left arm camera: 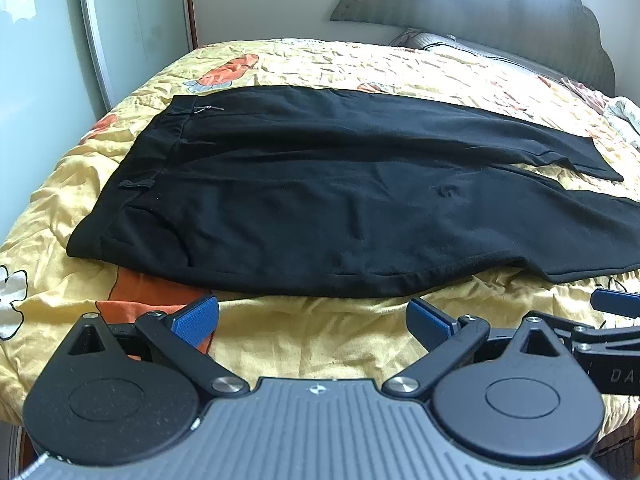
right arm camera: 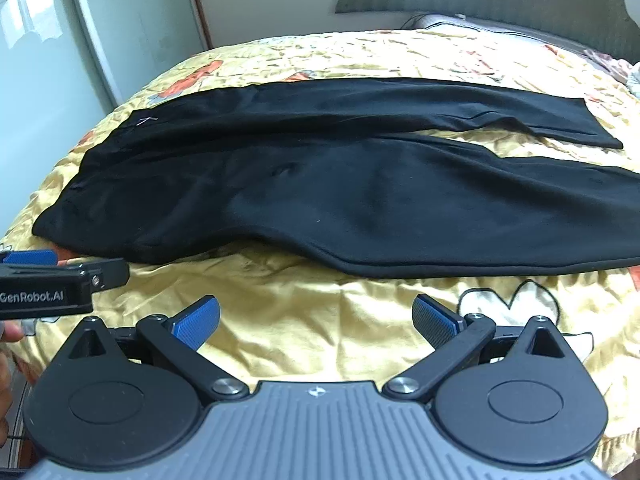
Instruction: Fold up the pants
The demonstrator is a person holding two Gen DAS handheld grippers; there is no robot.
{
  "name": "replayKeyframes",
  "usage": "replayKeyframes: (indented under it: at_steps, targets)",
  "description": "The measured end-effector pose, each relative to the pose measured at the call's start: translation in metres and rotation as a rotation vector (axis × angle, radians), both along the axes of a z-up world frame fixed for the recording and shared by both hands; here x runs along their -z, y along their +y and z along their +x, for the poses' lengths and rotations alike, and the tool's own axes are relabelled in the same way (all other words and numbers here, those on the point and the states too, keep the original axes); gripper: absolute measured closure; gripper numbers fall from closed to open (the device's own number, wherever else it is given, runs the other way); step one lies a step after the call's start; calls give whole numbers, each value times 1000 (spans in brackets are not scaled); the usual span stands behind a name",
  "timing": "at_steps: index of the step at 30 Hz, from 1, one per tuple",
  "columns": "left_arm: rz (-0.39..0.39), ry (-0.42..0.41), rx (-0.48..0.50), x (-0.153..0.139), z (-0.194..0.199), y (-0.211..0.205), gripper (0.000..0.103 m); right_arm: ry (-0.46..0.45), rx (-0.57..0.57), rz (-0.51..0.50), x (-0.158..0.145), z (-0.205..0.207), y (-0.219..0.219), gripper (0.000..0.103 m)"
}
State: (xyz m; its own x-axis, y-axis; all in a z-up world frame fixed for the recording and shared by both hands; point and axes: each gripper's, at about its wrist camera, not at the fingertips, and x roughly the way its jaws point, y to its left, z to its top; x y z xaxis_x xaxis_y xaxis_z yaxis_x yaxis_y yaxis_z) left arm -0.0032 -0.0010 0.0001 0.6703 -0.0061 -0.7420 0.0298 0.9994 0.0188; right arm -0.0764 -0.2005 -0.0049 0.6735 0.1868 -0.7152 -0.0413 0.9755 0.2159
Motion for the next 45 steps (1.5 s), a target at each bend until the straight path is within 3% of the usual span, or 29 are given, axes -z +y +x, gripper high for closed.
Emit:
replayKeyframes:
  at_steps: [32, 41, 45]
  targets:
    - [-20, -28, 16, -2, -3, 1, 2, -19, 2, -24, -2, -1, 2, 0]
    - [-42, -50, 37, -5, -5, 2, 2, -24, -4, 11, -3, 0, -2, 0]
    - [-93, -62, 55, -7, -4, 7, 3, -32, -18, 15, -4, 1, -1, 0]
